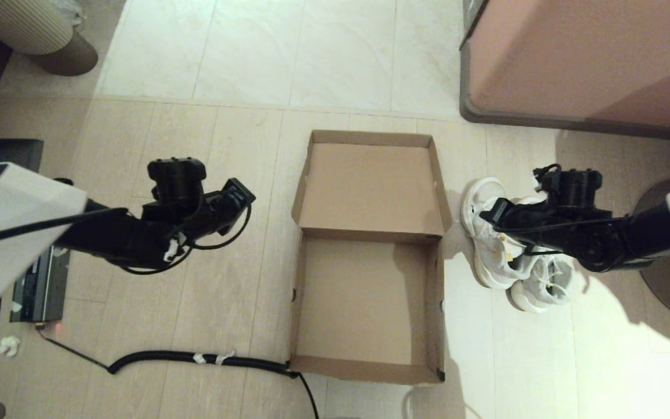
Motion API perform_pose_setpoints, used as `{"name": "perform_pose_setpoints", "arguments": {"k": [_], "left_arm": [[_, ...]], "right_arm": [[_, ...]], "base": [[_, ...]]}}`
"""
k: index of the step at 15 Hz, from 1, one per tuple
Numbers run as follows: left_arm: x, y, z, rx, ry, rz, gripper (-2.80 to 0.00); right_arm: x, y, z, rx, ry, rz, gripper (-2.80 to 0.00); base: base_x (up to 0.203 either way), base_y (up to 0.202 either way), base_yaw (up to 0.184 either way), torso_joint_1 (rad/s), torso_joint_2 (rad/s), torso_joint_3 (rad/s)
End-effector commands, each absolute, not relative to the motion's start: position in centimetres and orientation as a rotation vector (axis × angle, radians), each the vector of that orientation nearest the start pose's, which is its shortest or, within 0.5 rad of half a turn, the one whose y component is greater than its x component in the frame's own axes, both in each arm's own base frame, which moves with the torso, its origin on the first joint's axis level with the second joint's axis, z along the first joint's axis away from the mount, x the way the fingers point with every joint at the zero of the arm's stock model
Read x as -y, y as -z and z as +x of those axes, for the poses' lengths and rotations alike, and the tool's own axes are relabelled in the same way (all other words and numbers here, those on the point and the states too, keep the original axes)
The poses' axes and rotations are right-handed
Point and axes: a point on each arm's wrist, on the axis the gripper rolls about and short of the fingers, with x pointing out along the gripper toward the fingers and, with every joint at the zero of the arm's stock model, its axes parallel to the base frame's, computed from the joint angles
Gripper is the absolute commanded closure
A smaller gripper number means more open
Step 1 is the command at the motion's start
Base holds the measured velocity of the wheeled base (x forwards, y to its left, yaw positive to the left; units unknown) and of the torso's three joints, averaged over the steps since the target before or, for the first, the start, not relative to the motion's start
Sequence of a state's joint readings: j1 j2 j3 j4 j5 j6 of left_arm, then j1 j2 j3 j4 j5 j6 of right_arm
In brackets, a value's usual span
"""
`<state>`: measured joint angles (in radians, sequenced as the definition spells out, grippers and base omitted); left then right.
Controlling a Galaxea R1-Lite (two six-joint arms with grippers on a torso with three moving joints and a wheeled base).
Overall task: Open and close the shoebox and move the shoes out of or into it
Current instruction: Put the shoes into the shoe box
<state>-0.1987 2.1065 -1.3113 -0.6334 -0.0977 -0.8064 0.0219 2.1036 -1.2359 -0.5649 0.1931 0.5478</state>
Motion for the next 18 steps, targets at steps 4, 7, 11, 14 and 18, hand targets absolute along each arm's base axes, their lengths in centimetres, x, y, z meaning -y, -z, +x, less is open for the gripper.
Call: {"name": "perform_pose_setpoints", "arguments": {"k": [4, 7, 11, 14, 18], "left_arm": [[4.6, -24.8, 30.2, -0.109, 0.220, -0.688, 0.00], [2.5, -25.5, 24.8, -0.050, 0.184, -0.580, 0.00], [1.9, -26.0, 23.8, -0.007, 0.177, -0.505, 0.00], [2.0, -25.6, 24.9, 0.008, 0.184, -0.419, 0.00], [1.4, -24.5, 24.6, -0.024, 0.170, -0.386, 0.00]], "right_arm": [[0.6, -20.1, 33.1, -0.358, 0.166, 0.375, -2.80], [3.3, -17.9, 31.5, -0.450, 0.340, 0.275, -2.80], [4.0, -13.9, 33.3, -0.525, 0.370, 0.274, -2.80], [4.4, -10.5, 35.5, -0.525, 0.376, 0.274, -2.80], [5.3, -9.0, 36.0, -0.523, 0.393, 0.292, -2.80]], "base": [[0.000, 0.000, 0.000, 0.000, 0.00, 0.000], [0.000, 0.000, 0.000, 0.000, 0.00, 0.000], [0.000, 0.000, 0.000, 0.000, 0.00, 0.000], [0.000, 0.000, 0.000, 0.000, 0.00, 0.000], [0.000, 0.000, 0.000, 0.000, 0.00, 0.000]]}}
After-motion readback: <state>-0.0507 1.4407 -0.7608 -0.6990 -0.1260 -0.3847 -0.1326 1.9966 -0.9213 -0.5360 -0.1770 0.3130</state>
